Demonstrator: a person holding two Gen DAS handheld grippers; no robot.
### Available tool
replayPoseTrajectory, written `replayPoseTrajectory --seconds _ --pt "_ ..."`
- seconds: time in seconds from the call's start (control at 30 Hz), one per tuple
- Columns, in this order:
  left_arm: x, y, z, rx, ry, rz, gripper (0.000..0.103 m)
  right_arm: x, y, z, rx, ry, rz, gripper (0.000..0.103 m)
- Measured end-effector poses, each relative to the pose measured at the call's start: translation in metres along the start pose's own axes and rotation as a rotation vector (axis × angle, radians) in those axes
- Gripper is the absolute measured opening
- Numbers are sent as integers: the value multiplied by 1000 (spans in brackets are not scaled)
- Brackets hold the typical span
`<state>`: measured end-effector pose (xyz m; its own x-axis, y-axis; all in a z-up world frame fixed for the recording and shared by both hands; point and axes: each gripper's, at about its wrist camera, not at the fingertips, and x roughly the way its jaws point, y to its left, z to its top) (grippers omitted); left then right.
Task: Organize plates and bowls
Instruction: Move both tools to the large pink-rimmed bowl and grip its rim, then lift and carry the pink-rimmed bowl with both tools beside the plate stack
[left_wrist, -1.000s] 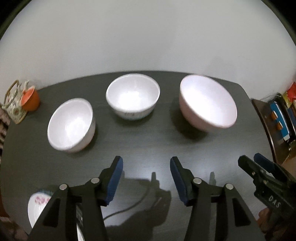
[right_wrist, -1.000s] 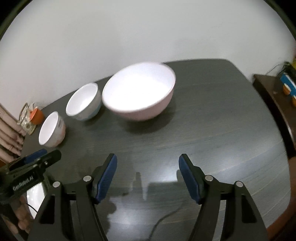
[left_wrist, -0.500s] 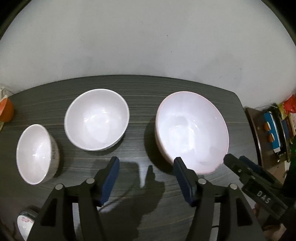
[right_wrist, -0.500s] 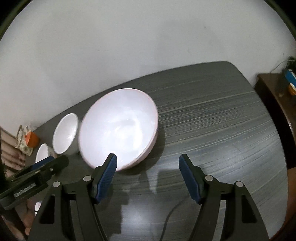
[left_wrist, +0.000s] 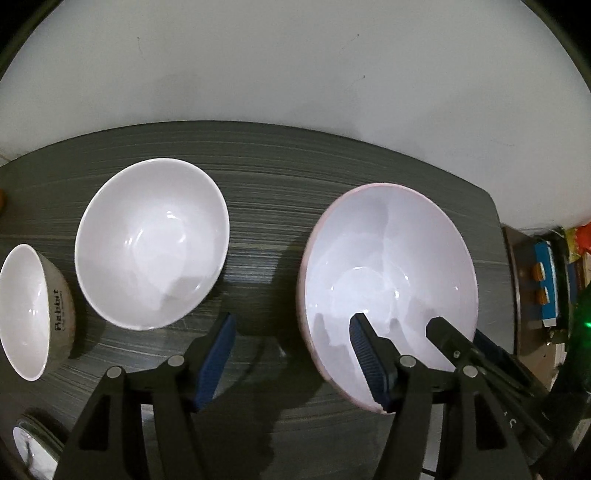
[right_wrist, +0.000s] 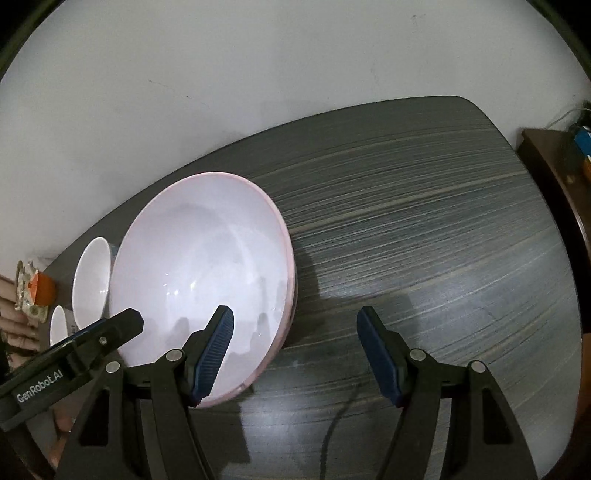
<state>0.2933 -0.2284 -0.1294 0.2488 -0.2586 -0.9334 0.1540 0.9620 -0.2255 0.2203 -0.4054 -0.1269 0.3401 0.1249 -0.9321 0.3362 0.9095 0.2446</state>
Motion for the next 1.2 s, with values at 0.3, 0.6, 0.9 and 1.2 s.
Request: replayPoseTrajectory --seconds 0.3,0.6,0.9,1.2 --pt "16 -1 3 1 44 19 66 20 2 11 31 50 -10 63" --pt "19 -11 2 53 13 2 39 32 6 10 43 99 28 32" --pt "14 -15 -5 60 22 -37 18 25 4 5 50 104 31 15" --pt "-15 -11 -20 67 -4 -45 18 5 9 -1 61 91 46 16"
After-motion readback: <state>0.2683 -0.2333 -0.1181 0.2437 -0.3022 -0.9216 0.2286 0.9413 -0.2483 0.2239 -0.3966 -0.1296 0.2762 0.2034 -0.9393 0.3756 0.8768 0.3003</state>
